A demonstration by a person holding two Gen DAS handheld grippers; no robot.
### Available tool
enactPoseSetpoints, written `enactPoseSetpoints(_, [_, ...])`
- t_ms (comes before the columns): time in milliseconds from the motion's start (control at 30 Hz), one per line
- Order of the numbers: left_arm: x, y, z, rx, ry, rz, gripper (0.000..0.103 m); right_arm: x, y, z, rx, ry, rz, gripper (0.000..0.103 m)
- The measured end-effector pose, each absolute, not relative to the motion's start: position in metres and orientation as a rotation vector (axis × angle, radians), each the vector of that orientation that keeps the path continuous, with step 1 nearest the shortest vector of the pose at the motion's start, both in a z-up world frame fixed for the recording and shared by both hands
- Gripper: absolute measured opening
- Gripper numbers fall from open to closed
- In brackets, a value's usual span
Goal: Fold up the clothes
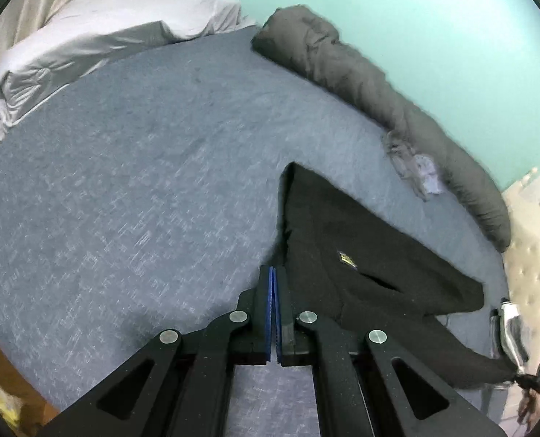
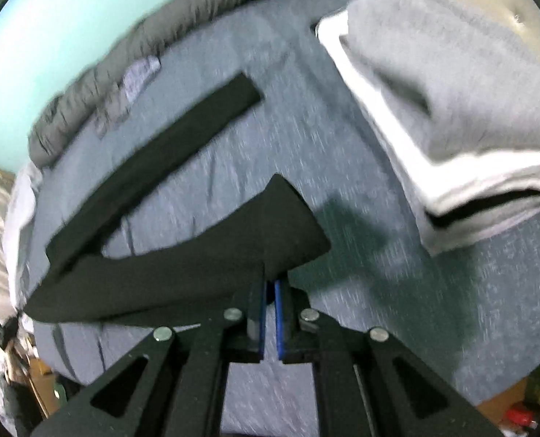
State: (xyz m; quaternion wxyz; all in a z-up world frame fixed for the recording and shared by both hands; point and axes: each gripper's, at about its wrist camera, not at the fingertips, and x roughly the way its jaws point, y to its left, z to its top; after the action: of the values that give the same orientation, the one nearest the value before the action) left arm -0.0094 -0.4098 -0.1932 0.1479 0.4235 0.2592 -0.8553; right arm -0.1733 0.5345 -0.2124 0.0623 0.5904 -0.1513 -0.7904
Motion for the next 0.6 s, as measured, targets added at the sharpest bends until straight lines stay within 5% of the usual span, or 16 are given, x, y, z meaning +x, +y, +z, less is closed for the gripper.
enactPoseSetpoints(267, [-0.011,-0.406,-0.238,1.341,0.710,-2.374,0.000,-0.177,0.517,-0.294,1.990,-0.364,-2.350,0.007])
enactPoseSetpoints(367, [-0.015,-0.396,-0.238,1.363,0.658,-2.404,0.000,-0.181,0.518,-0.290,1.948,-0.298,-2.449,0.028])
enactPoseSetpoints(433, [-0.019,-0.390,-0.234,1.363,0.642,-2.429,0.000,-0.183,0.517,-0.275,1.881,-0.277,-2.530,0.051])
enactPoseSetpoints(600, [-0.032,-0.370,-0.223,1.363,0.615,-2.483,0.003,-0.189,0.500,-0.236,1.712,-0.228,-2.671,0.052])
